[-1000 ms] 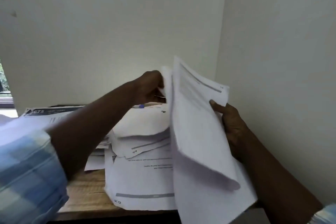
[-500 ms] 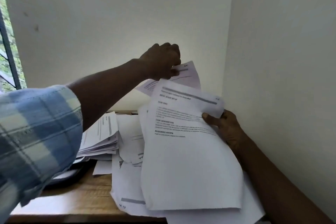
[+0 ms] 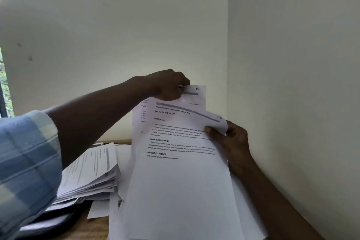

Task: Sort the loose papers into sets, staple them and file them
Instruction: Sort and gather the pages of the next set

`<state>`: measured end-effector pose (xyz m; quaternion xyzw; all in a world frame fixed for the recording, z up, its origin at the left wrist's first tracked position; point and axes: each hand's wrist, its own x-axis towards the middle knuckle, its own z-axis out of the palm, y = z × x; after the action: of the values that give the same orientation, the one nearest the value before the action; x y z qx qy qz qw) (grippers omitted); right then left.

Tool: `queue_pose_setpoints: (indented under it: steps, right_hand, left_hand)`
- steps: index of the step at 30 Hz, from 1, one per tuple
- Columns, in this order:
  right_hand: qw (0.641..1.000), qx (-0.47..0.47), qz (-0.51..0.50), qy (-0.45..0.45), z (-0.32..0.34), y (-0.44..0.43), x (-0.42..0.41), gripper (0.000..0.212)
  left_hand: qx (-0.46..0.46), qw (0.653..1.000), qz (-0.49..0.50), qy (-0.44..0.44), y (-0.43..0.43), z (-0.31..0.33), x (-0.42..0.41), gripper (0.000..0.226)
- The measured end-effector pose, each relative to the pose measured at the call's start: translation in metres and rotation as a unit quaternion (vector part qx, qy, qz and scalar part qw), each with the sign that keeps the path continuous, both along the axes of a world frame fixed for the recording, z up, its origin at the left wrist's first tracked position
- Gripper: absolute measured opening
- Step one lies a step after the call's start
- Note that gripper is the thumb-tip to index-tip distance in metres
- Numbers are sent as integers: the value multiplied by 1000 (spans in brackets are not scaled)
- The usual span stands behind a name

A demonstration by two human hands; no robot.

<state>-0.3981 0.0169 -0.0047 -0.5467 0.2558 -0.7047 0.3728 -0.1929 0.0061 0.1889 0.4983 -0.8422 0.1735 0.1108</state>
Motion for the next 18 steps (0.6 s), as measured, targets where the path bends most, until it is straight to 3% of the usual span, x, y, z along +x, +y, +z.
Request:
queue_pose_setpoints:
  steps: [3, 7, 10, 13, 14, 16, 18]
  right_hand:
    - [999, 1, 34, -30, 6, 4, 1, 39]
    - [1000, -7, 21, -15, 8, 8, 2, 14]
    - [996, -6, -92, -14, 2, -6, -10, 7]
    - [959, 38, -259, -109, -12, -30, -37, 18]
    - [945, 64, -288, -141, -16, -34, -42, 26]
    - [937, 101, -290, -164, -23, -40, -44, 35]
    - [938, 109, -287, -162, -23, -44, -42, 36]
  left_hand:
    - [12, 1000, -25, 13, 6, 2, -12, 33]
    - [48, 997, -50, 46, 12, -5, -23, 35]
    - [43, 985, -72, 151, 9, -21, -12, 18]
    - [-74, 946, -86, 305, -2, -57, 20, 34]
    - [-95, 941, -73, 318, -6, -72, 33, 37]
    - [-16, 966, -22, 258, -9, -101, 63, 43]
    - [169, 981, 40, 88, 0, -124, 84, 55]
